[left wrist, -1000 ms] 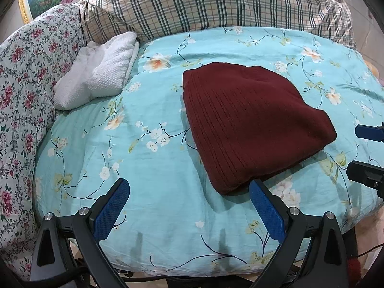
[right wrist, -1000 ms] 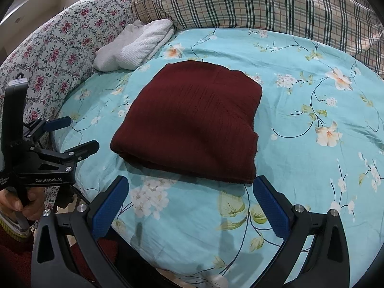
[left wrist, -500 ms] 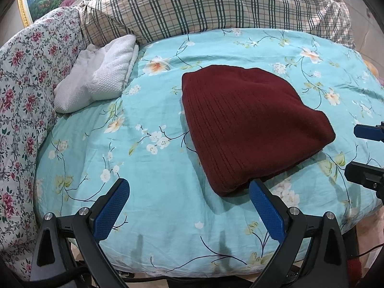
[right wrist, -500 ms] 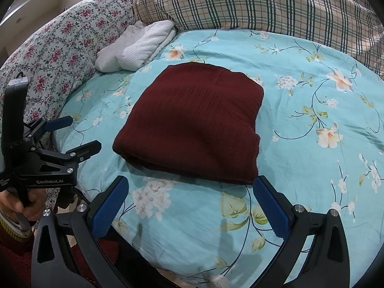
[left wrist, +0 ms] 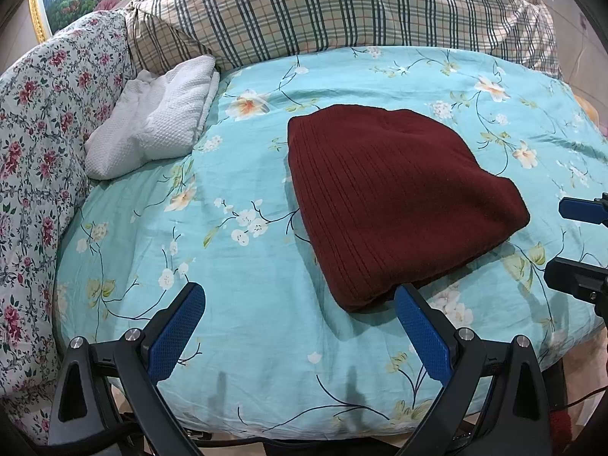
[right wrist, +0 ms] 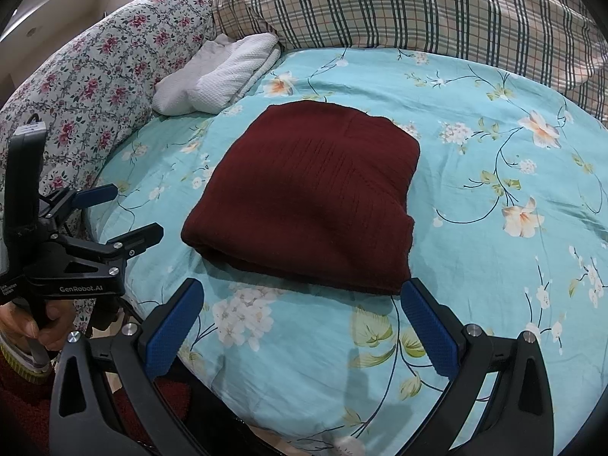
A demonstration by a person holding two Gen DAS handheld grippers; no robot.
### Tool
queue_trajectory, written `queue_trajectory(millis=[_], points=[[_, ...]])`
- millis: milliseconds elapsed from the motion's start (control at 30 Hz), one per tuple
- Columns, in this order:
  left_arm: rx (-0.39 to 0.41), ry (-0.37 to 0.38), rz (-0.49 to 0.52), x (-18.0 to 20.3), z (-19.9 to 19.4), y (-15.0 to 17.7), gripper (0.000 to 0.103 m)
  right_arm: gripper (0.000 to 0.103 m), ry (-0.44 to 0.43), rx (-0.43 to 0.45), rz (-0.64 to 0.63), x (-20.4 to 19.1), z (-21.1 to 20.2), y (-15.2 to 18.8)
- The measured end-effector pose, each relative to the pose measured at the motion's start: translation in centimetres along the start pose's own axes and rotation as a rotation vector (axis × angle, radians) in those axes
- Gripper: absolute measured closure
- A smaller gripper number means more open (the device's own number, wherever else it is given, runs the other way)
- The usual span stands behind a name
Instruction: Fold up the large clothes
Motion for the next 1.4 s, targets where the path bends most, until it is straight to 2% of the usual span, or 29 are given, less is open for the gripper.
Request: queue_trajectory(millis=[1400], points=[[0.007, 0.007, 0.002, 0.2, 0.2, -1.0, 0.003, 0.0, -0.005, -0.004, -0.011, -0.2, 0.2, -1.0]])
Point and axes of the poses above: each gripper's, at about its wrist camera, not at the fingertips, and z roughly the way its jaws point, x to its right, y to its underside, the point moved 5 cm from there along z, roughly the way its jaws point, and after that the axes turned 13 degrees about -y, right-handed, at the moved point
